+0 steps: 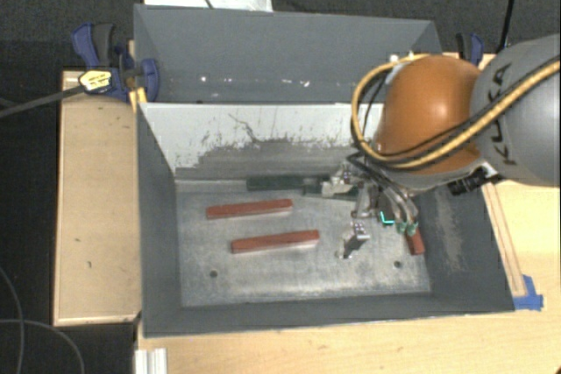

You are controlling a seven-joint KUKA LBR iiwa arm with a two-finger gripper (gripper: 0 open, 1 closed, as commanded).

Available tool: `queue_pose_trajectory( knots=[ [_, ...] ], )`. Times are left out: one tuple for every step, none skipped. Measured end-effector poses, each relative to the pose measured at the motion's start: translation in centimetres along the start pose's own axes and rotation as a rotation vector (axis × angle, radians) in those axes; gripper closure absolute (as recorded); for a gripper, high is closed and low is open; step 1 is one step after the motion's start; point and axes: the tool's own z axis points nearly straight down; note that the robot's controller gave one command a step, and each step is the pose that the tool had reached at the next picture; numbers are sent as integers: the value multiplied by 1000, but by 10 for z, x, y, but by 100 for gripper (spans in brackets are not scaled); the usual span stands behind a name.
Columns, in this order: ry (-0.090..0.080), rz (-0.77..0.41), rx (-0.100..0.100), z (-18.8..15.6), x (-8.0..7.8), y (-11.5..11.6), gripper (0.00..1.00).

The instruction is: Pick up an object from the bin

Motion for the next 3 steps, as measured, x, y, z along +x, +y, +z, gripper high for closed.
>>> queue_pose_trajectory(
  knots=[
    [-8, 40, 0, 46, -13, 17, 0],
    [-12, 277, -3, 114, -23, 37, 100],
    [-12, 279, -4, 114, -23, 37, 100]
  ],
)
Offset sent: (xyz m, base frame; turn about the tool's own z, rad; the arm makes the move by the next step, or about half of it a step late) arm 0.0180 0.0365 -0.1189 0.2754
